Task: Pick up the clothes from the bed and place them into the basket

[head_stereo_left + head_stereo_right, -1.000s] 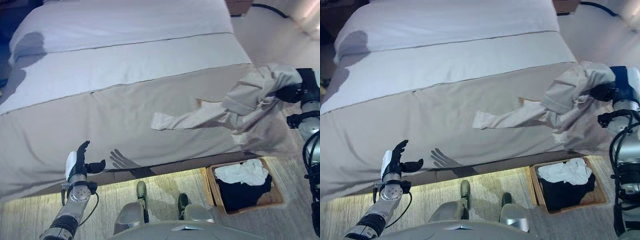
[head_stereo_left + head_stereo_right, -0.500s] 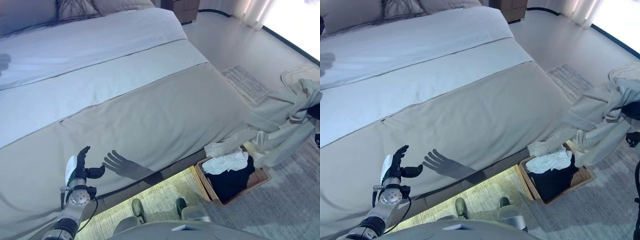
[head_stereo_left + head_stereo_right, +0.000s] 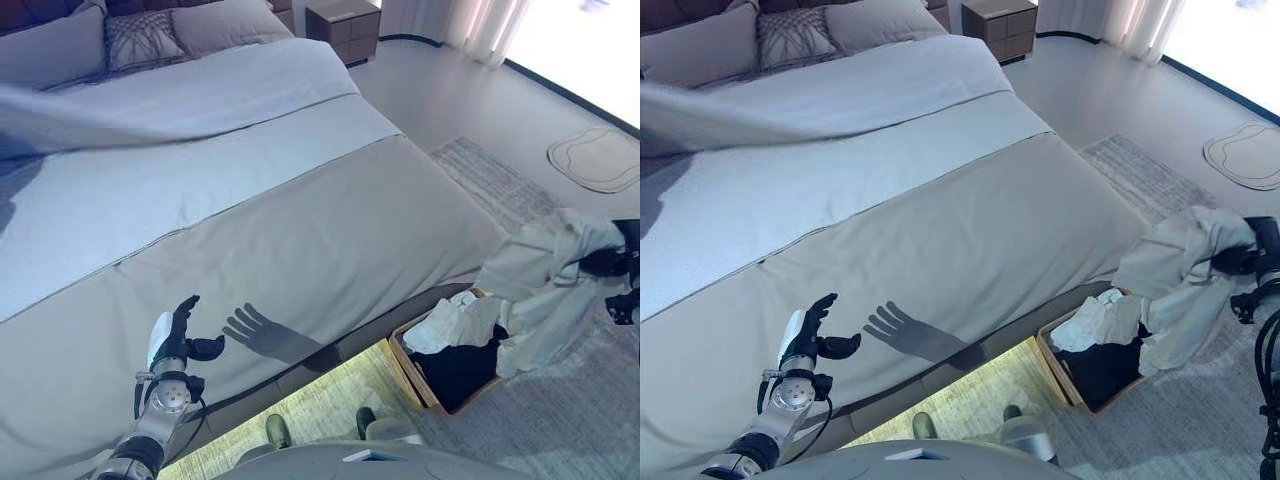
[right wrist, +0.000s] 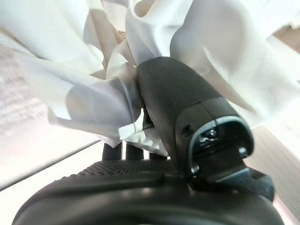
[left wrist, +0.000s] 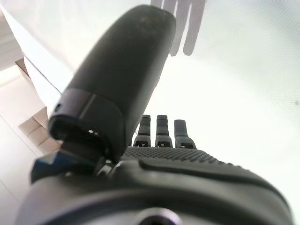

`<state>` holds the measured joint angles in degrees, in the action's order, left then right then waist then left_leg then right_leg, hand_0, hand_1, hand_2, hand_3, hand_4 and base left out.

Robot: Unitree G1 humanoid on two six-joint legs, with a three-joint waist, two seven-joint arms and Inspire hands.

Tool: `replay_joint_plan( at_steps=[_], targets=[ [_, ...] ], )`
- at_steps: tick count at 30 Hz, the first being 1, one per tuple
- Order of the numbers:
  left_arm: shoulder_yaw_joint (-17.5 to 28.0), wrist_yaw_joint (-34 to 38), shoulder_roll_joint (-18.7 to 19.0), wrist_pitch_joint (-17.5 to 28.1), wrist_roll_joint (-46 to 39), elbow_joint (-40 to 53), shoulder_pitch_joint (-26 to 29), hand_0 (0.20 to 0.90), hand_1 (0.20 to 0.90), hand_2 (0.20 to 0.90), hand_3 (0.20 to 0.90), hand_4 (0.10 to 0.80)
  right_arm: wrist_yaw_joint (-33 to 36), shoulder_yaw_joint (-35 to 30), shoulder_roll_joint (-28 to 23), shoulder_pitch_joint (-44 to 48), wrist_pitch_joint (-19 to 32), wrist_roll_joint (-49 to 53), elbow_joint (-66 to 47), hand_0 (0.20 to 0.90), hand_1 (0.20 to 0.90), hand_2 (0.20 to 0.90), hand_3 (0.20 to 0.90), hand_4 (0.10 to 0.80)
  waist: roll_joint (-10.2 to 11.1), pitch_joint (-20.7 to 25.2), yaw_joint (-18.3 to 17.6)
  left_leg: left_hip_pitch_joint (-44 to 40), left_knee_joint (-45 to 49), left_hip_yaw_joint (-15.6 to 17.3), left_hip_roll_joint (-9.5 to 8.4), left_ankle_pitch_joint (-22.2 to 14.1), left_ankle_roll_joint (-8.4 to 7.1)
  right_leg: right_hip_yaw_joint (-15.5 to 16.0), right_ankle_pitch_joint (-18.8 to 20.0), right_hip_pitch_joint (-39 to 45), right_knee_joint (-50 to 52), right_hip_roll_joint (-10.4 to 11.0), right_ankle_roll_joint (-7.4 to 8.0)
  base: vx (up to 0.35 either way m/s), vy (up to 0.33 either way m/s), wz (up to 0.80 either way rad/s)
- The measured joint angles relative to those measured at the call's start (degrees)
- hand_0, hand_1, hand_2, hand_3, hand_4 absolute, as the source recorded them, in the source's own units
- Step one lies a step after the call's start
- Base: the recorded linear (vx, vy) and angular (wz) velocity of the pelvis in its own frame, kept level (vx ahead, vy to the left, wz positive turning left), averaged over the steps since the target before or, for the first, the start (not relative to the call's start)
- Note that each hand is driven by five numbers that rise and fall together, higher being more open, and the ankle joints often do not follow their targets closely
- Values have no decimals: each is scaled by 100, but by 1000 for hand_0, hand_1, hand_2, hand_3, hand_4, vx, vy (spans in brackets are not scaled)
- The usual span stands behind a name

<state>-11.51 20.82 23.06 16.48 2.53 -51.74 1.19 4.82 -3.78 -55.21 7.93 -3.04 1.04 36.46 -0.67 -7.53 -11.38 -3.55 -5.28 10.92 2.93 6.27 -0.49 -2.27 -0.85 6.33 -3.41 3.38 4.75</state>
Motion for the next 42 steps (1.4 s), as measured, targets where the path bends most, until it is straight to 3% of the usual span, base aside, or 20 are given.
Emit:
replay_joint_plan(
  at_steps=[6,7,8,9,17,35,42],
  targets=[
    [-29,-21,-23,2,36,-93,5,900,900,900,900,800,-130,459,2,409,-12,-24,723,300,300,300,200,100,-79,48,47,20,0,-139,-3,17,-23,151,5,82,-91,-1,-7,-4,-40,11],
    [-39,-21,-23,2,36,-96,4,900,900,900,900,800,-136,463,2,414,-12,-37,748,324,324,324,227,127,-83,51,68,19,-1,-150,-3,16,-23,160,5,93,-104,-2,-8,-4,-21,11],
    [-51,-22,-23,2,36,-99,4,900,900,900,900,800,-150,470,3,464,-15,-75,820,836,836,836,826,726,-92,57,106,25,-2,-154,-4,16,-23,166,5,96,-127,-1,-8,0,0,0],
    [-51,-29,-23,2,36,-103,2,900,900,900,900,800,-167,478,17,544,-57,-170,896,900,900,900,900,800,-104,64,147,39,-1,-157,-5,16,-23,170,6,100,-156,-1,-9,0,0,0],
    [-59,-41,-26,0,35,-107,14,900,900,900,900,800,-281,530,112,982,-606,-342,1554,900,900,900,900,800,-121,75,298,112,17,-270,-10,29,-39,301,18,103,-160,-7,-26,-2,-21,7],
    [-172,-37,-16,-1,29,-105,69,900,900,900,900,800,-197,530,218,1071,-619,-356,1734,900,900,900,900,800,-119,73,370,123,17,-294,-13,35,-47,318,18,111,-175,-9,-26,0,0,0],
    [-171,-4,-29,0,33,-105,57,900,900,900,900,800,378,852,458,1054,-387,-1133,1143,900,900,900,900,800,-120,72,357,121,17,-302,-11,48,-63,332,18,117,-177,-10,-25,2,9,0]
  ],
)
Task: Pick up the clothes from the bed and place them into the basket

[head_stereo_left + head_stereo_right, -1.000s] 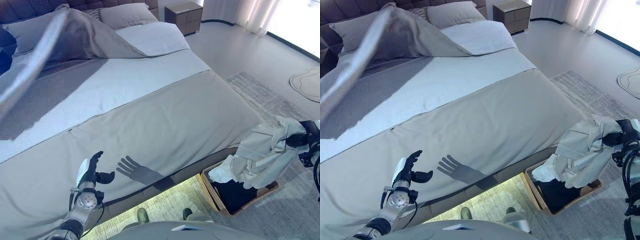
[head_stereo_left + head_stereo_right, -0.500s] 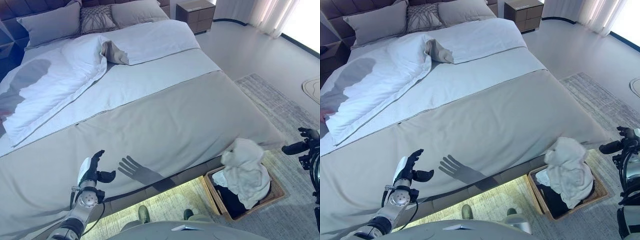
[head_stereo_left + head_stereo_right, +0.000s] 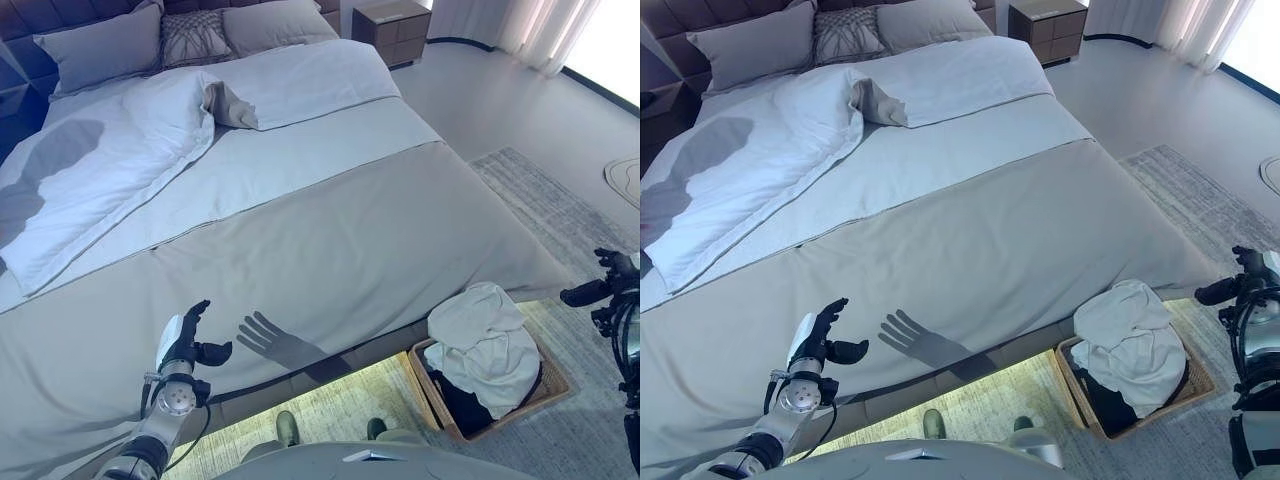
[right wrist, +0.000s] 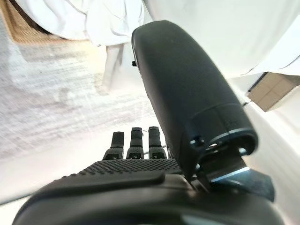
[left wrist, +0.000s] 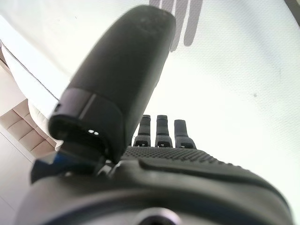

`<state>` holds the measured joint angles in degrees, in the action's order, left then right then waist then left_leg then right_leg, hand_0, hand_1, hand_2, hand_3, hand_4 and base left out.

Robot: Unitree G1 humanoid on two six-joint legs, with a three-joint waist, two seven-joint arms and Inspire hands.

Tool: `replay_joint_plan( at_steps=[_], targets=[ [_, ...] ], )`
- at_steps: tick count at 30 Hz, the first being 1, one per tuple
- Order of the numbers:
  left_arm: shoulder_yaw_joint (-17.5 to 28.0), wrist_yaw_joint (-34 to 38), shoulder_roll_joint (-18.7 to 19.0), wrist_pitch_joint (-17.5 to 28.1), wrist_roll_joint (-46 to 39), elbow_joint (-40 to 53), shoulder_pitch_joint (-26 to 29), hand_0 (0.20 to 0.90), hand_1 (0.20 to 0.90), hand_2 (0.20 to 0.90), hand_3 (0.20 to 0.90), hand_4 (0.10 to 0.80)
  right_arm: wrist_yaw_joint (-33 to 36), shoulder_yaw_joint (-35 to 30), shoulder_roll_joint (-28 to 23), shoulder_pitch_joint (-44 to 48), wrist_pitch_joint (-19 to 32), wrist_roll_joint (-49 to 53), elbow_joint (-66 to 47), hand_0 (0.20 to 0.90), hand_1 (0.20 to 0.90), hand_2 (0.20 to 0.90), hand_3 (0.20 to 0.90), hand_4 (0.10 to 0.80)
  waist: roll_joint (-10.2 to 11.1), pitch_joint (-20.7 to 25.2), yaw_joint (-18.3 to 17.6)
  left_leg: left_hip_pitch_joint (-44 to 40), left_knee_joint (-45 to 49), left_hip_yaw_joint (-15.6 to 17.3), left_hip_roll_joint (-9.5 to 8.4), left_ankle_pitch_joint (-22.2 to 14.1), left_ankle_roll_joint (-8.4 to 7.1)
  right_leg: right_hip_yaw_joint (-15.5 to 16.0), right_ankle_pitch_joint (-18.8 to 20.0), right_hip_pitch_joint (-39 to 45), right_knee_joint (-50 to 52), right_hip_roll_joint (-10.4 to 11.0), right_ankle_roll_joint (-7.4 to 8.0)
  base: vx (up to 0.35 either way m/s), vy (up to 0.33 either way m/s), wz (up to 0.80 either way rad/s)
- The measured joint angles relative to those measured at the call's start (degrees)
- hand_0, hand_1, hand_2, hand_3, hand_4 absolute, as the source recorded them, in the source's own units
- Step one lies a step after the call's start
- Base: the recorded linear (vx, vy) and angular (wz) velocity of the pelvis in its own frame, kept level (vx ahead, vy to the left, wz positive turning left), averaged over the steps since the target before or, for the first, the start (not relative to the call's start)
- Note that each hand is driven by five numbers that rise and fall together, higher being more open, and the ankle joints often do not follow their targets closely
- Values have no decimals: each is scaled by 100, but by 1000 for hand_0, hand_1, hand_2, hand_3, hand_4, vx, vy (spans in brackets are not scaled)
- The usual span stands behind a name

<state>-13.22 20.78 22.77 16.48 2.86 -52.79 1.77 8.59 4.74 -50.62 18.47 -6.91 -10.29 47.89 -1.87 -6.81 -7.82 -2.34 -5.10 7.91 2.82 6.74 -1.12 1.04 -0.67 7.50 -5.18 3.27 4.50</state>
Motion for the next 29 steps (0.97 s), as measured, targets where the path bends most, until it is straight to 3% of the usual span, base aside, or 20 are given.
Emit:
replay_joint_plan(
  at_steps=[8,15,19,29],
  targets=[
    [-7,9,-209,8,300,33,-4,900,900,900,900,800,421,308,628,-466,787,-955,-1285,900,900,900,900,800,-7,-5,145,18,0,-105,-1,13,-19,131,-3,22,-4,-6,-1,10,18,7],
    [-100,-77,-215,4,767,433,-196,900,900,900,900,800,481,581,1372,-1574,1132,-1826,-2127,900,900,900,900,800,9,-21,214,27,-3,-233,-30,14,-19,274,-17,89,-5,7,14,19,18,9],
    [-99,-329,-198,29,837,866,-265,900,900,900,900,800,395,752,1419,-1944,1138,-1968,-2128,900,900,900,900,800,-2,-80,265,69,-21,-310,-40,40,-38,338,-22,99,-5,6,18,6,-1,10],
    [-87,-555,-191,64,727,873,-509,900,900,900,900,800,214,752,1419,-2065,1126,-1890,-2135,900,900,900,900,800,7,-105,294,52,-22,-428,-46,73,-29,451,-22,177,-6,-3,19,17,3,7]
  ],
)
